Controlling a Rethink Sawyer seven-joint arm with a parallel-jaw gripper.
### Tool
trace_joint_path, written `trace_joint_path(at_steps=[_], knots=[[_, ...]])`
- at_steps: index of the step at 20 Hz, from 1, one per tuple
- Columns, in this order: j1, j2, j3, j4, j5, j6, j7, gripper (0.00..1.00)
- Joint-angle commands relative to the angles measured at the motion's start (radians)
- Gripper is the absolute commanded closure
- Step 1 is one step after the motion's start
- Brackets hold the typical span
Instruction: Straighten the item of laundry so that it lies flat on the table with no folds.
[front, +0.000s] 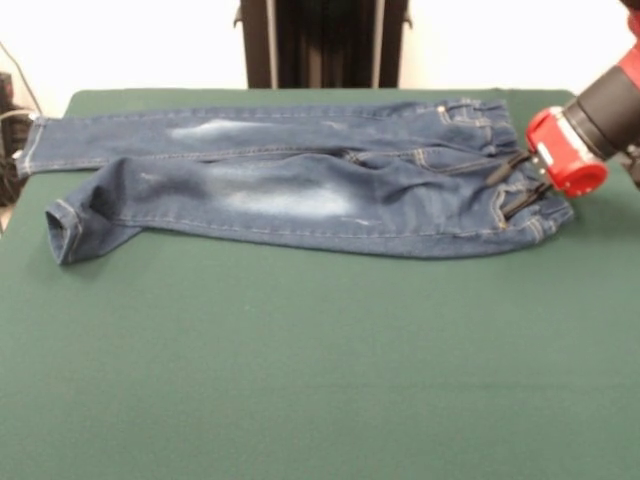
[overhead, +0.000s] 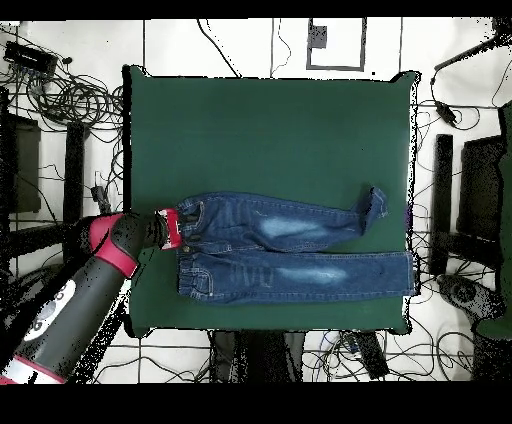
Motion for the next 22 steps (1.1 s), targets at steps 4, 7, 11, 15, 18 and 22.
trace_joint_path(at_steps=[4,7,11,15,18,22], knots=[[0.077,0.142,0.101,-0.429,0.1,0.28,0.345,0.0],[0.073,0.159,0.064,-0.474,0.102,0.338,0.354,0.0],[0.076,0.156,0.066,-0.468,0.121,0.314,0.345,0.0],[0.084,0.141,0.092,-0.439,0.136,0.267,0.345,0.0],[0.088,0.132,0.107,-0.416,0.135,0.233,0.334,0.0],[0.096,0.113,0.091,-0.378,0.084,0.231,0.266,0.0]])
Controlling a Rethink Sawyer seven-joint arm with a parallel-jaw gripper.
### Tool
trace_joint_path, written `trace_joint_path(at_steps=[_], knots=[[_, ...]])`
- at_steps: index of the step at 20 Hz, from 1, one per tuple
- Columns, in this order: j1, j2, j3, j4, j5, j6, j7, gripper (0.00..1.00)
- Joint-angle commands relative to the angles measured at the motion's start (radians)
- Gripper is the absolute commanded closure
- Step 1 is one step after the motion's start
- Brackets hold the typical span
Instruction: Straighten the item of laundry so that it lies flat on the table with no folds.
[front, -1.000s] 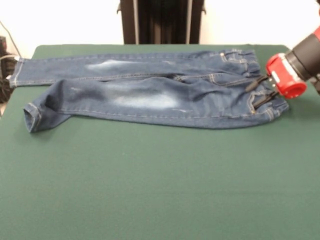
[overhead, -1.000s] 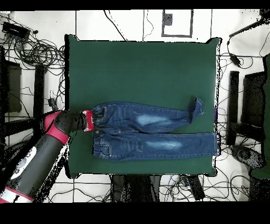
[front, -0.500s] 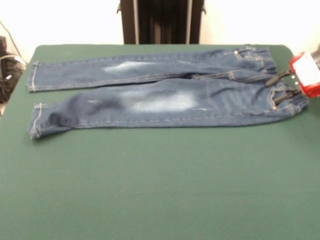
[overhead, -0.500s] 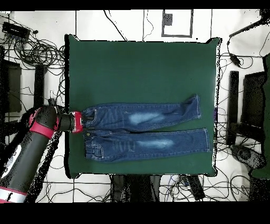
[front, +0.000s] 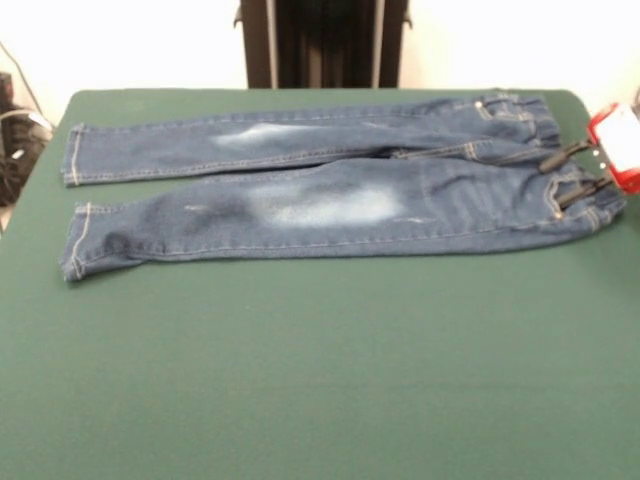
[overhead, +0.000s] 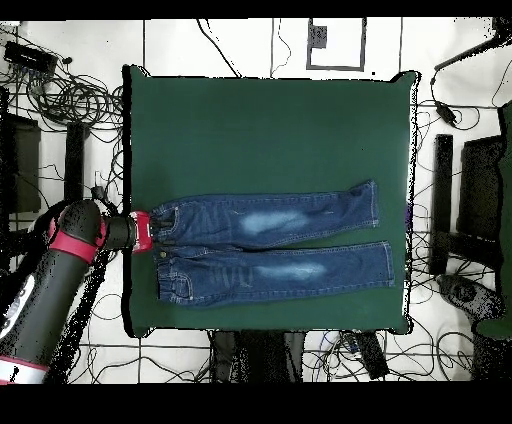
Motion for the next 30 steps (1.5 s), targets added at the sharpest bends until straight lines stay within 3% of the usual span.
trace_joint_path(at_steps=[1,3,8,13,21,30], knots=[[0.076,0.021,0.169,-0.113,0.11,-0.068,0.248,0.0],[0.082,-0.007,0.146,-0.055,0.059,-0.077,0.202,0.0],[0.061,-0.176,0.266,0.217,0.027,-0.302,0.043,0.0],[-0.067,-0.397,0.38,0.475,-0.064,-0.542,-0.194,0.0],[-0.197,-0.584,0.435,0.645,-0.268,-0.687,-0.257,0.0],[-0.48,-0.692,0.592,0.69,-0.589,-0.818,-0.351,0.0]])
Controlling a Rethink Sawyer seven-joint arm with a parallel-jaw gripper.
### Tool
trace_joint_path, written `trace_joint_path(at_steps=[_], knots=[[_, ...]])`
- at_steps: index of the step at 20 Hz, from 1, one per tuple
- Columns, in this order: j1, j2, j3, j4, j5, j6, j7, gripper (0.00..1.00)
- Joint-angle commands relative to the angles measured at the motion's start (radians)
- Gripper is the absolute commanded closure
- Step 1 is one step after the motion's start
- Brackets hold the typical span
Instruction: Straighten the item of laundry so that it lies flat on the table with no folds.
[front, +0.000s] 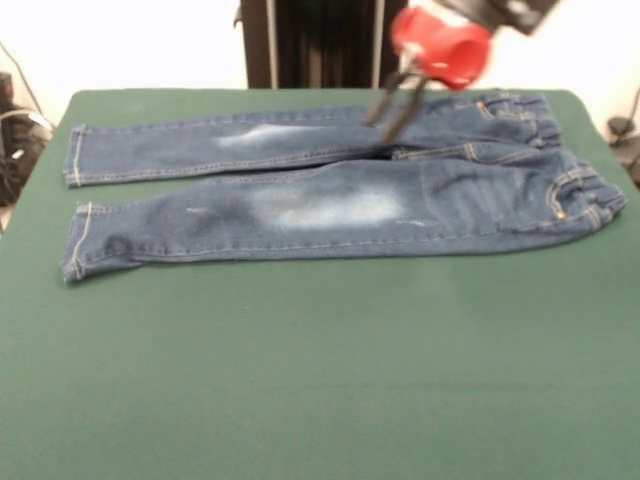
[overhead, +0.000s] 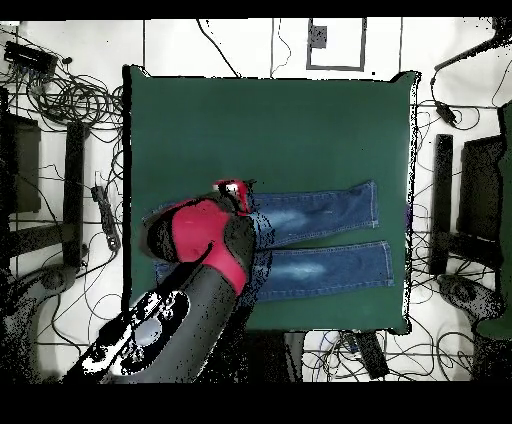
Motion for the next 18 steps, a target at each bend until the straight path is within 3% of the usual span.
trace_joint_path(at_steps=[1,3,8,18], knots=[[-0.117,-0.047,0.282,0.155,-0.167,-0.099,-0.353,0.0],[-0.158,-0.043,0.31,0.149,-0.226,-0.114,-0.331,0.0],[-0.164,-0.013,0.306,0.105,-0.338,-0.086,-0.247,0.0],[-0.118,0.097,0.253,-0.015,-0.432,-0.04,-0.12,0.0]])
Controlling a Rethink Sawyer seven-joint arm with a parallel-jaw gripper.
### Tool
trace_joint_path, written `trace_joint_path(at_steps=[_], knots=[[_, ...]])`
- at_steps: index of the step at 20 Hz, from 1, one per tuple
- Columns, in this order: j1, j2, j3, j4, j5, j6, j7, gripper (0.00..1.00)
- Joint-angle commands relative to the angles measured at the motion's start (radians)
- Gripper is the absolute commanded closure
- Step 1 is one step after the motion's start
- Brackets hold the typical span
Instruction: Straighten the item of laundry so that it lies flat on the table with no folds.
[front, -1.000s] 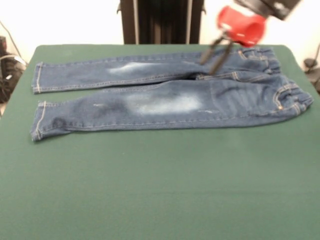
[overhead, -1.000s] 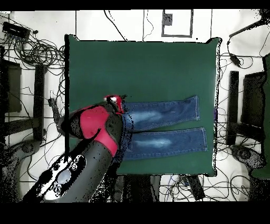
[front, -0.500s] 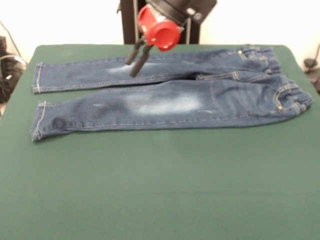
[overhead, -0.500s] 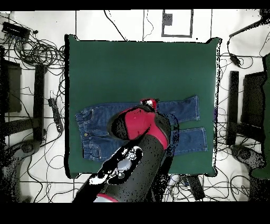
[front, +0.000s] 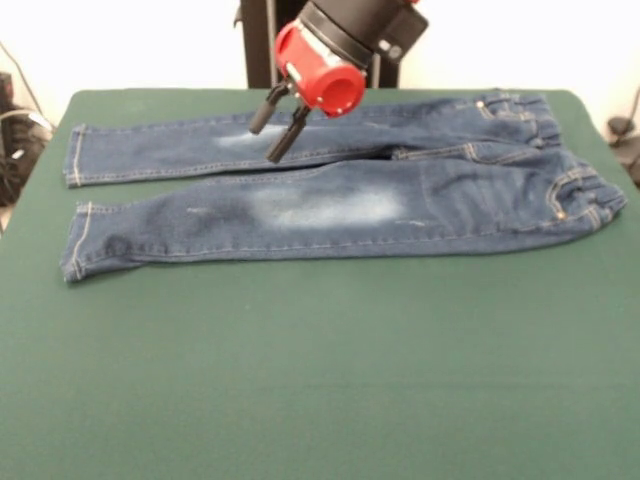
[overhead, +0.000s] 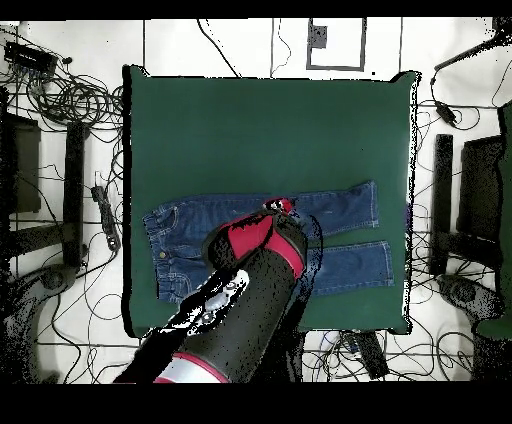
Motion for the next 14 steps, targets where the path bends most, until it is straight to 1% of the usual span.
trace_joint_path(at_steps=[1,7,14], knots=[[0.027,0.093,0.156,-0.037,-0.042,0.022,-0.116,0.0],[0.026,0.128,0.134,-0.084,-0.06,0.039,-0.106,0.0],[0.032,0.15,0.114,-0.087,-0.083,0.004,-0.079,0.0]])
